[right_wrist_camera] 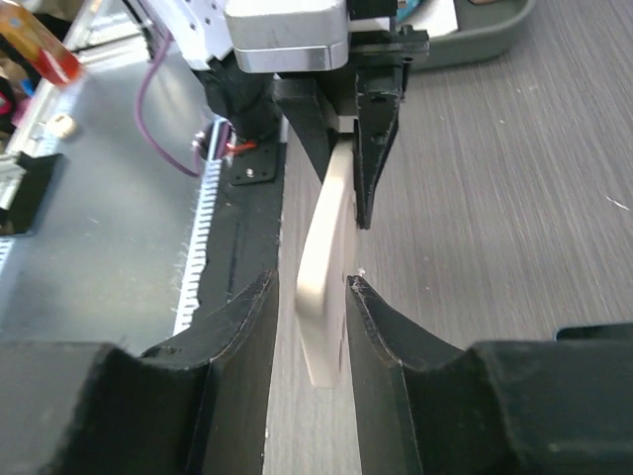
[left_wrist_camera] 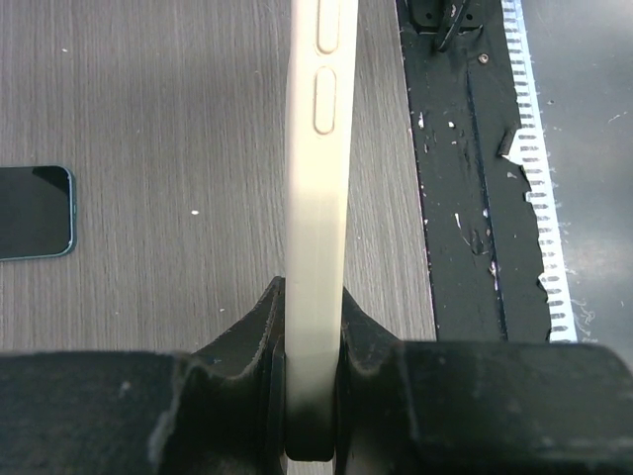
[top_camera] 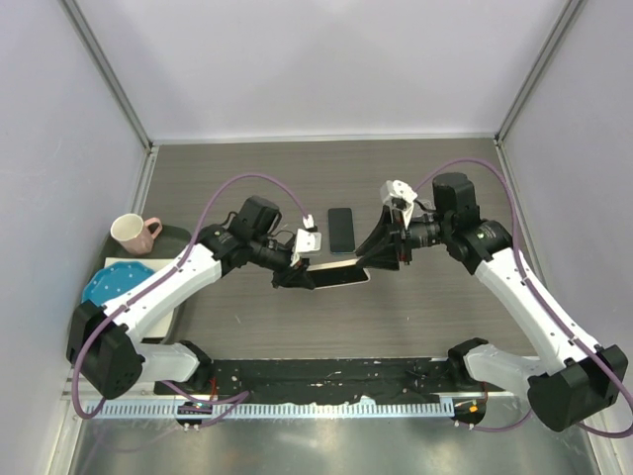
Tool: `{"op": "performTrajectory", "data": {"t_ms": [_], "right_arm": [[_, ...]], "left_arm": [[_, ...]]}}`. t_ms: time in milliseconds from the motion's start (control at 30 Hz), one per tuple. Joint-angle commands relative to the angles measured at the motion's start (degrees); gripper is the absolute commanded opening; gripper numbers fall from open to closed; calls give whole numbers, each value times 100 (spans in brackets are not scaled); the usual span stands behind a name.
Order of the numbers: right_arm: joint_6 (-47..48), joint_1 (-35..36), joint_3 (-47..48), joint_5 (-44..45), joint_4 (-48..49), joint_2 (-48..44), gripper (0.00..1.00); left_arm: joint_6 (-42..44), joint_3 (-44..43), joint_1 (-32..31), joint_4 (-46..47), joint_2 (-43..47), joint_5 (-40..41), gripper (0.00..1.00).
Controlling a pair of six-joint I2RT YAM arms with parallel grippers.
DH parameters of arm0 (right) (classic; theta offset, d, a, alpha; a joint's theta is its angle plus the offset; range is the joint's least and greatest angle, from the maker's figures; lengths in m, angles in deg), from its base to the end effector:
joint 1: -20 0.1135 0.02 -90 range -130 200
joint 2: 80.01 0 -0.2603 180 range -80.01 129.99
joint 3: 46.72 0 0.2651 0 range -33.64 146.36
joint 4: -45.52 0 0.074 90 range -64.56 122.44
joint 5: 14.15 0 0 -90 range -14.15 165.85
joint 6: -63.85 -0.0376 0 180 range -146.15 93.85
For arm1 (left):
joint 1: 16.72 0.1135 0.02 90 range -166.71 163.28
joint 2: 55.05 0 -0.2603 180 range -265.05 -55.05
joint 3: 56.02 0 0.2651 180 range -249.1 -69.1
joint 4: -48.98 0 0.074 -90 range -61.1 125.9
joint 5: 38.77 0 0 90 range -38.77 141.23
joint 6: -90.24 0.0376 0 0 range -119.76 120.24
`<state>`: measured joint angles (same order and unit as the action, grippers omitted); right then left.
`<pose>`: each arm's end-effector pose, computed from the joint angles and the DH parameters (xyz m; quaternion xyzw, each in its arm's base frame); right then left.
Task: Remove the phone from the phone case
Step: Remove the phone case from the phone.
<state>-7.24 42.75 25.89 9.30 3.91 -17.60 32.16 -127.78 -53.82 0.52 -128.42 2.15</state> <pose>0.2046 0.1232 0.3448 -0.5102 0.5860 0.4919 0.3928 0.2012 -0.1878 0.2798 0.6013 0.6242 -0.4040 0.2926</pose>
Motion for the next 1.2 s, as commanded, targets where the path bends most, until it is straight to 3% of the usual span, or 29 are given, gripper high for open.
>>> {"op": "performTrajectory", "data": {"t_ms": [0, 400, 633, 867, 900, 1000, 1167], "right_arm": [[-722, -296, 6, -1377, 498, 78, 40], [-670, -297, -512, -1537, 594, -133, 41], [-618, -490, -451, -2143, 621, 78, 21], [-328, -481, -442, -2144, 401, 52, 16], [-310, -490, -442, -2144, 384, 43, 9], [-39, -490, -433, -2135, 261, 43, 1], [586, -455, -258, -2152, -354, 139, 1]], "left_arm": [[51, -56, 54, 295, 287, -365, 0], [95, -179, 89, 171, 331, -471, 0], [165, -223, 115, 75, 340, -638, 0], [262, -276, 124, -66, 331, -770, 0], [271, -285, 124, -66, 305, -770, 0], [271, -346, 124, -110, 270, -840, 0], [946, -662, 124, -897, 200, -1375, 0]]}}
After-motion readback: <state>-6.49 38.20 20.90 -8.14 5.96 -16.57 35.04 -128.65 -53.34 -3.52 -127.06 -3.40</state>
